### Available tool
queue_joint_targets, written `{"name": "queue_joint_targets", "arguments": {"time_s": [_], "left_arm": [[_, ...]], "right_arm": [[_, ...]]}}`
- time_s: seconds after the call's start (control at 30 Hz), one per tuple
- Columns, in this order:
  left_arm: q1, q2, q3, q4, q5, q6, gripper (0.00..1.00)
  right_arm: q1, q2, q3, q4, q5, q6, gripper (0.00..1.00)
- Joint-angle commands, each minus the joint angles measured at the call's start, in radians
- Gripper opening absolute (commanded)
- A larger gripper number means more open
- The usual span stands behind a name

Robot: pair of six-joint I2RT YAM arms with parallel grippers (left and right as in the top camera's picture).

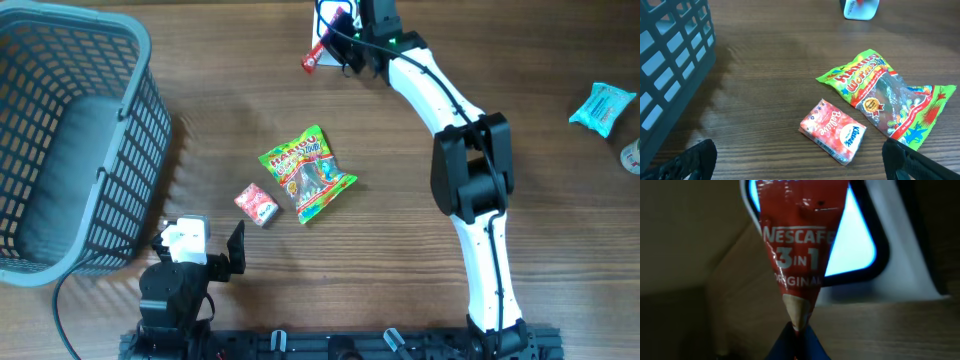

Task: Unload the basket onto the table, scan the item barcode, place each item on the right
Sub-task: 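Hold the Nescafe stick's printed side in front of the scanner, then carry the stick to the far right and drop it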

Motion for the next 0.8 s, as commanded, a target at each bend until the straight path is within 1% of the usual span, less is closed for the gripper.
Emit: {"name": "queue_joint_targets", "arguments": {"time_s": [0.0,0.03,0.1,0.17,0.27,0.33,0.4,0.47,0.57,0.6,0.67,0.77], "left_arm": [[0.005,-0.005,-0.008,0.004,-0.003,0.016,1.00],[0.005,-0.005,-0.008,0.004,-0.003,0.016,1.00],[0.005,-0.005,-0.008,0.004,-0.003,0.016,1.00],[0.005,-0.005,-0.008,0.004,-0.003,0.016,1.00],[0.005,-0.005,-0.008,0.004,-0.003,0.016,1.00],[0.005,-0.005,-0.008,0.004,-0.003,0.016,1.00],[0.005,-0.005,-0.008,0.004,-0.003,0.016,1.00],[0.005,-0.005,-0.008,0.004,-0.003,0.016,1.00],[0.005,-0.005,-0.008,0.004,-0.003,0.016,1.00],[0.005,-0.005,-0.008,0.004,-0.003,0.016,1.00],[0.005,-0.005,-0.008,0.004,-0.003,0.016,1.00],[0.005,-0.005,-0.008,0.004,-0.003,0.016,1.00]], "right_arm": [[-0.048,-0.087,0.022,-0.088,-0.100,-0.123,0.05],[-0.056,-0.108,0.022,-0.124,-0.109,-0.142,0.05],[-0.083,-0.172,0.022,-0.266,-0.088,-0.183,0.05],[-0.121,-0.238,0.022,-0.439,-0.001,-0.207,0.04],[-0.198,-0.314,0.022,-0.647,0.153,-0.224,0.04],[-0.262,-0.346,0.022,-0.758,0.235,-0.230,0.04],[-0.335,-0.355,0.022,-0.852,0.294,-0.279,0.04],[-0.432,-0.351,0.006,-0.940,0.443,-0.307,0.04],[-0.531,-0.350,-0.067,-0.933,0.599,-0.330,0.04],[-0.572,-0.348,-0.110,-0.903,0.657,-0.343,0.04],[-0.639,-0.347,-0.188,-0.816,0.695,-0.392,0.04],[-0.708,-0.347,-0.297,-0.686,0.694,-0.479,0.04]]}}
